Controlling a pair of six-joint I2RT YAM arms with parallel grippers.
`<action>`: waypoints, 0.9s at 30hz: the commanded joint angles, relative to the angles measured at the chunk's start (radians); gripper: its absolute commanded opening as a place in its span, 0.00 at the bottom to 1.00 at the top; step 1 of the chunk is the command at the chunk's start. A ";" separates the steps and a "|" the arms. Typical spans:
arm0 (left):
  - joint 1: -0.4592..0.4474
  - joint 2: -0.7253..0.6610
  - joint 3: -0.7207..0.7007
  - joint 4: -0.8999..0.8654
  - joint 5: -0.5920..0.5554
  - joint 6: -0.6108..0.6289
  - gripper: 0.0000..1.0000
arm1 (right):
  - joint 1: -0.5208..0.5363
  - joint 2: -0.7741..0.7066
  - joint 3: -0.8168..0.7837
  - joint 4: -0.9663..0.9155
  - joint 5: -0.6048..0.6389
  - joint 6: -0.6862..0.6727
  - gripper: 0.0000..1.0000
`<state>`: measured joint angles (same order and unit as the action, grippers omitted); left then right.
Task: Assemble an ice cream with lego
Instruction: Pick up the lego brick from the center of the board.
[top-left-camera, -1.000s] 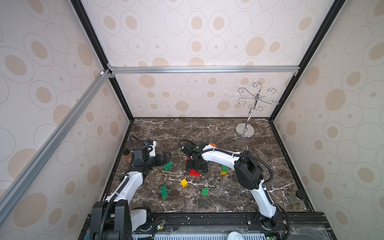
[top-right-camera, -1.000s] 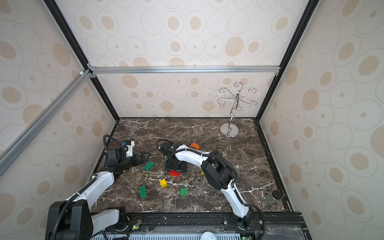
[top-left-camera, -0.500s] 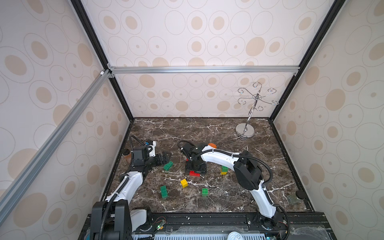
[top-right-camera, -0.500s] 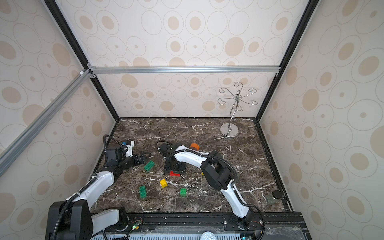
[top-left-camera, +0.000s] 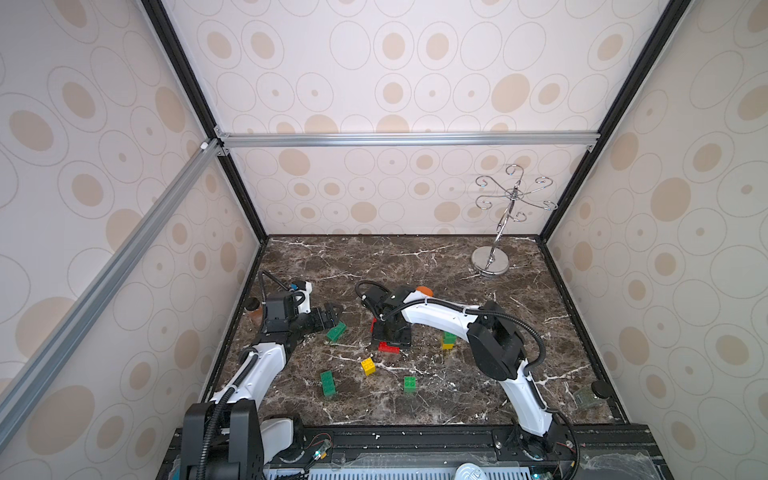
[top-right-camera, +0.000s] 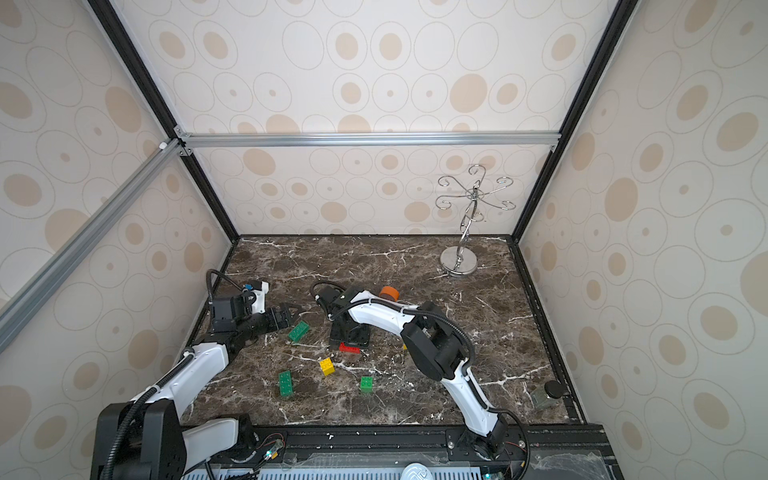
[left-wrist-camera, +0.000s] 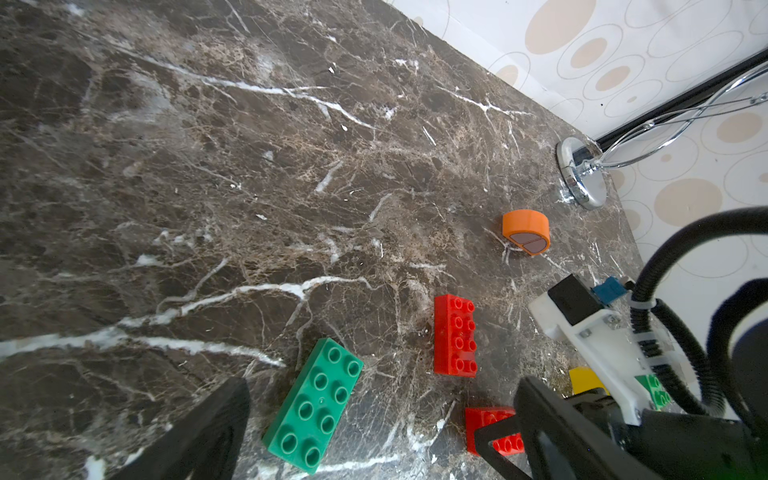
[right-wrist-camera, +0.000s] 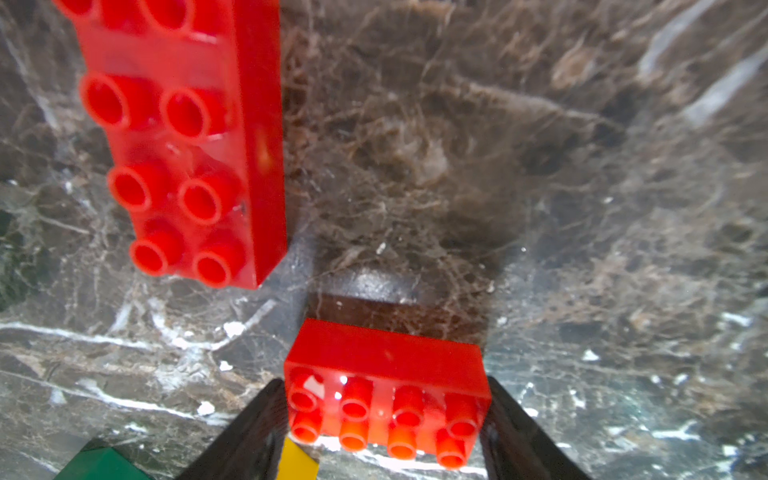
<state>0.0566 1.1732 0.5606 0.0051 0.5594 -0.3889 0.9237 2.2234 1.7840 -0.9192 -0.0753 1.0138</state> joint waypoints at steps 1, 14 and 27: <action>0.008 -0.018 -0.005 -0.005 0.014 -0.003 1.00 | 0.008 0.034 -0.006 -0.028 0.008 0.025 0.73; 0.011 -0.028 -0.007 -0.004 0.010 -0.004 1.00 | 0.010 0.022 -0.013 -0.024 0.022 0.021 0.75; 0.013 -0.028 -0.008 -0.001 0.008 -0.005 1.00 | 0.013 0.010 0.005 -0.055 0.070 -0.004 0.72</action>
<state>0.0612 1.1610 0.5556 0.0051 0.5594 -0.3889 0.9310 2.2398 1.7859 -0.9287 -0.0433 1.0039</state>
